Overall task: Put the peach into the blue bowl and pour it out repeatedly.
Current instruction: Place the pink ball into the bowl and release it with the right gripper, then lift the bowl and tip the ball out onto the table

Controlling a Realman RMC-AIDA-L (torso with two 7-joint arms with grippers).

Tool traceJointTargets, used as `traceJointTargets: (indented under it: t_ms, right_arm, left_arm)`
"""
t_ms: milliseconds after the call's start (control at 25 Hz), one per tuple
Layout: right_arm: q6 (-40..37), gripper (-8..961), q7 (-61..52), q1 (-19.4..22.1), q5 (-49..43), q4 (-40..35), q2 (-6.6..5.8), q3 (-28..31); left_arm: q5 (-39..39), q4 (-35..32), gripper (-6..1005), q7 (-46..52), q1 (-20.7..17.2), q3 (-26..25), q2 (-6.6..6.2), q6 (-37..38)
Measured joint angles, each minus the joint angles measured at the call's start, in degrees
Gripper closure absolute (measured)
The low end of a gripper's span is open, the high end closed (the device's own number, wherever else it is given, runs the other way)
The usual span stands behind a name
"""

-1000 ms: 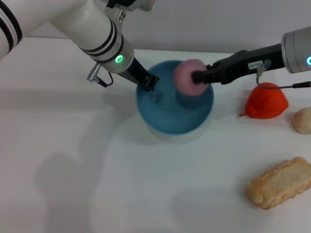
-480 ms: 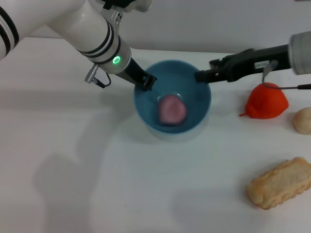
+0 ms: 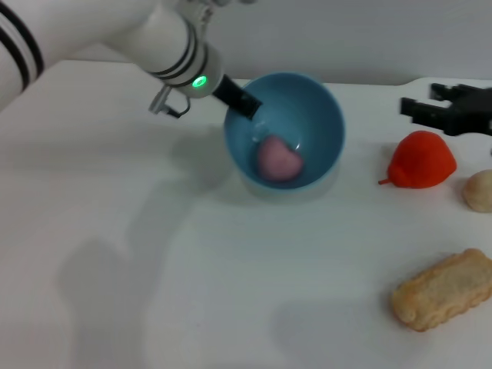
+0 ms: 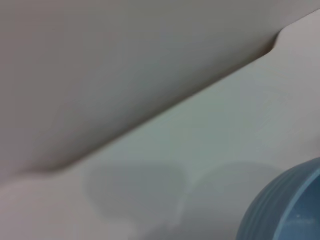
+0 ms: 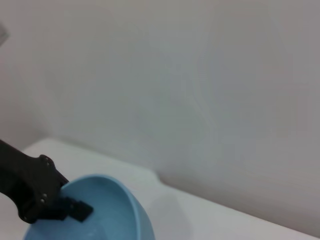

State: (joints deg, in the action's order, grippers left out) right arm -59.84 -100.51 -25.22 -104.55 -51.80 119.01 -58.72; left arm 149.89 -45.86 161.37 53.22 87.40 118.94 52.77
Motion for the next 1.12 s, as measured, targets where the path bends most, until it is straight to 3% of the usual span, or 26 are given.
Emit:
traceJointTargets:
  t_ms: [160,280,560,680,840,1120]
  right_arm:
    - [0.4,248,12.7,4.8,15.1,7.6,-0.19,1.1]
    - [0.5,248,18.1,6.4,19.7,12.2,-0.2,1.4]
    - [0.4,249,22.7,6.6,21.6,19.2,-0.16,4.6]
    - [0.1,249,23.0,6.4,22.6,19.8,-0.06,4.9]
    - [-0.3,250,23.1,6.3,23.2,19.9,-0.11,4.9]
    - [-0.5,248,23.1,5.6,23.2,20.5,-0.05,4.9]
  left_arm:
    - [0.5,-0.5,1000,-0.8,1.2,5.6,0.04,-4.9]
    - [3.0,-1.0,1001,-1.7,1.7,8.7,0.11,-8.3]
    - [10.4,-3.0,1000,-1.8,2.3,11.5,0.15,-11.2]
    - [15.0,-4.4,1000,-1.7,2.0,16.9,0.15,-13.4]
    - [15.5,-5.4,1001,-3.1,0.5,21.6,0.16,-17.9]
    - [15.6,-6.4,1000,-5.9,-0.5,22.6,0.08,-21.8]
